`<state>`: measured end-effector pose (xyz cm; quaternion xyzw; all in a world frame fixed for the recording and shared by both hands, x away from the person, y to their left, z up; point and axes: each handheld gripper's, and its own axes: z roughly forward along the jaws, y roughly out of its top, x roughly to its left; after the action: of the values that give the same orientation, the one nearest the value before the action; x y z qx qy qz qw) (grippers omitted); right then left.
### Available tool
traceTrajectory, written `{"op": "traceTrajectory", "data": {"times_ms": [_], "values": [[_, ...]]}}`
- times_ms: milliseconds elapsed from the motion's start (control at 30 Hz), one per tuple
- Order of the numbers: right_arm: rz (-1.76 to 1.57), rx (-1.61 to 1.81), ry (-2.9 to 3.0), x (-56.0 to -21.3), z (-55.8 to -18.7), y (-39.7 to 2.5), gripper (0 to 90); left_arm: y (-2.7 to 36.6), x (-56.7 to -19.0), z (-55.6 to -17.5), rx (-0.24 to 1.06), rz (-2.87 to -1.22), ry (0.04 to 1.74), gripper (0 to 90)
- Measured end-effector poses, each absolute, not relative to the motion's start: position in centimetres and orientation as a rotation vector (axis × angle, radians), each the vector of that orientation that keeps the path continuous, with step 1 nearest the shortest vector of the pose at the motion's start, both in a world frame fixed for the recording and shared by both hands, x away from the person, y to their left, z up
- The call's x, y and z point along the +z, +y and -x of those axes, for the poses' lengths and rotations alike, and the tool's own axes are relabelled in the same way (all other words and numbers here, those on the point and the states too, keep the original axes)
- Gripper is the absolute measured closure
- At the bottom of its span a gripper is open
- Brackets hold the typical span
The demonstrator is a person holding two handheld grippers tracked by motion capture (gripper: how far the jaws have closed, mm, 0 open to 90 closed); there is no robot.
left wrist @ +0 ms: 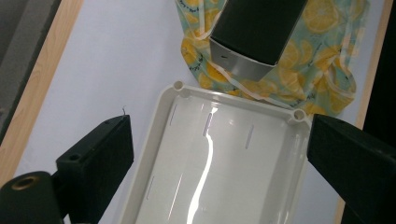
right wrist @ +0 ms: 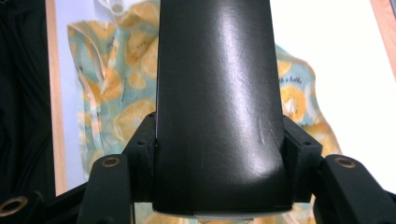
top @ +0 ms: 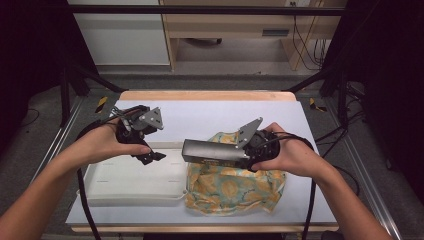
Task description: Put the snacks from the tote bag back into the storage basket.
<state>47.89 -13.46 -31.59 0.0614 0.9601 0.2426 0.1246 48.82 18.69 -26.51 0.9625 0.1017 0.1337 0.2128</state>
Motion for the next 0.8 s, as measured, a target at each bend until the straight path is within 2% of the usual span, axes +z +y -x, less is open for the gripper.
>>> {"op": "traceTrajectory", "data": {"times_ms": [433,800], "values": [[-0.158,0.709,2.835,-32.3,-48.7,-11.4,43.5,17.5,-26.9,-48.5,0.344,-2.709,0.177,7.9],[-0.105,0.707,2.862,-32.8,-47.8,-9.8,43.5,14.7,-28.8,-47.8,0.285,-2.851,0.011,10.4]]}}
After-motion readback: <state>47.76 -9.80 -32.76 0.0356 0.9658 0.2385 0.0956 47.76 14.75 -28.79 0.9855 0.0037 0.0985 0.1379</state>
